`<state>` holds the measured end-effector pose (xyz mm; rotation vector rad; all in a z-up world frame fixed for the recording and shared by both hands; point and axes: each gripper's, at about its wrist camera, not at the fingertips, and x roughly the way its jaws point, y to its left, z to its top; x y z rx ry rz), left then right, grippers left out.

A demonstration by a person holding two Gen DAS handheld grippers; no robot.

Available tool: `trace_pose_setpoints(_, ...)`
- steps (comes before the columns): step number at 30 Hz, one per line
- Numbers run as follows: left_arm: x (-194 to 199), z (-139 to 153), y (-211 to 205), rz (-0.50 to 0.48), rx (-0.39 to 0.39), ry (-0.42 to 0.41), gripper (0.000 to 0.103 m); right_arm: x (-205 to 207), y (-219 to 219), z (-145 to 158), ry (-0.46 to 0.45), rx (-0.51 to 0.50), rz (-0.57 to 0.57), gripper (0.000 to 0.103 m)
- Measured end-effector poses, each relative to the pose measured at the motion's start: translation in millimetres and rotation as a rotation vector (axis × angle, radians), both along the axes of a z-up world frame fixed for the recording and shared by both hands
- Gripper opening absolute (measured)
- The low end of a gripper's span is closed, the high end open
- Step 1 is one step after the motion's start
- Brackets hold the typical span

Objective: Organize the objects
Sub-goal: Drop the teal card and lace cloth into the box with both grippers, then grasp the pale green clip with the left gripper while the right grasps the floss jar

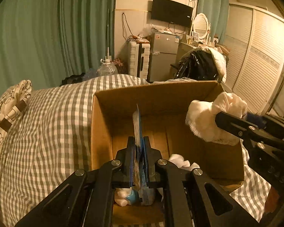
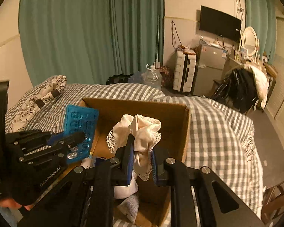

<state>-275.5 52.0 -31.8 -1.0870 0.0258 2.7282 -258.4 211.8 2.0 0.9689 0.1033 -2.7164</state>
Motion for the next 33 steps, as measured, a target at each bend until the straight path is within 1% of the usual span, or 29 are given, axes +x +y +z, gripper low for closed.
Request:
trace_pose_setpoints(1, 1.2, -1.5, -0.1, -0.003, -0.003, -0.007, 0.012, 1.2, 1.9, -1.5, -0.001, -0.001, -0.001, 0.034)
trace_pose_setpoints(2, 3.4, -1.8, 0.4, -0.008, -0.011, -0.013, 0.018, 2.0, 3.2, -1.5, 0.006, -0.004, -0.009, 0.047)
trace_pose_setpoints(3, 6.4, -0.9, 0.8, -0.008, -0.024, -0.014, 0.030, 3.6, 5.3, -0.3, 0.015, -0.008, -0.018, 0.051)
trace_pose_setpoints(4, 10.1, 1.0, 1.0, -0.002, -0.038, -0.011, 0.039, 6.5, 6.5, 2.3, 0.023, -0.013, -0.026, 0.055)
trace_pose_setpoints(5, 16.4, 4.5, 0.8, 0.010, -0.055, -0.004, 0.060, 12.2, 10.9, 7.3, 0.032, -0.019, -0.031, 0.056)
trace_pose_setpoints(6, 24.3, 9.5, -0.4, 0.027, -0.063, 0.013, 0.071, 15.4, 12.1, 11.5, 0.037, -0.023, -0.034, 0.057)
trace_pose_setpoints(7, 31.6, 15.0, -1.6, 0.039, -0.060, 0.027, 0.071, 19.7, 14.3, 17.9, 0.042, -0.025, -0.037, 0.060)
trace_pose_setpoints(10, 52.1, 32.5, -7.8, 0.047, -0.031, 0.029, 0.071, 43.4, 22.4, 39.8, 0.075, -0.022, -0.048, 0.067)
trace_pose_setpoints(11, 61.4, 40.6, -10.3, 0.054, -0.022, 0.037, 0.073, 54.9, 25.4, 49.3, 0.088, -0.015, -0.050, 0.070)
trace_pose_setpoints(12, 69.8, 48.3, -12.8, 0.061, -0.017, 0.049, 0.079, 64.9, 27.5, 57.6, 0.099, -0.009, -0.051, 0.071)
trace_pose_setpoints(13, 80.3, 56.8, -15.0, 0.073, -0.014, 0.064, 0.083, 73.5, 29.5, 65.3, 0.110, -0.004, -0.052, 0.075)
trace_pose_setpoints(14, 90.8, 65.4, -18.0, 0.083, -0.011, 0.080, 0.089, 87.4, 32.7, 75.6, 0.128, 0.005, -0.058, 0.080)
trace_pose_setpoints(15, 101.1, 73.4, -21.1, 0.090, -0.007, 0.095, 0.094, 100.4, 35.3, 85.2, 0.146, 0.013, -0.068, 0.082)
trace_pose_setpoints(17, 122.0, 88.4, -28.1, 0.099, 0.003, 0.117, 0.098, 120.6, 41.5, 102.5, 0.169, 0.022, -0.082, 0.088)
trace_pose_setpoints(22, 169.2, 111.4, -41.2, 0.140, -0.005, 0.159, 0.102, 175.0, 49.4, 131.5, 0.186, 0.020, -0.078, 0.094)
trace_pose_setpoints(25, 196.8, 114.9, -44.6, 0.151, -0.030, 0.178, 0.103, 200.2, 49.6, 135.6, 0.195, 0.040, -0.079, 0.098)
trace_pose_setpoints(28, 221.2, 111.3, -50.0, 0.178, -0.046, 0.177, 0.103, 224.8, 52.1, 132.4, 0.196, 0.060, -0.088, 0.103)
trace_pose_setpoints(31, 236.6, 102.6, -54.5, 0.206, -0.032, 0.170, 0.103, 239.6, 55.5, 120.4, 0.177, 0.058, -0.101, 0.103)
trace_pose_setpoints(33, 244.9, 89.8, -56.0, 0.230, -0.024, 0.160, 0.103, 247.4, 57.4, 106.3, 0.151, 0.060, -0.106, 0.103)
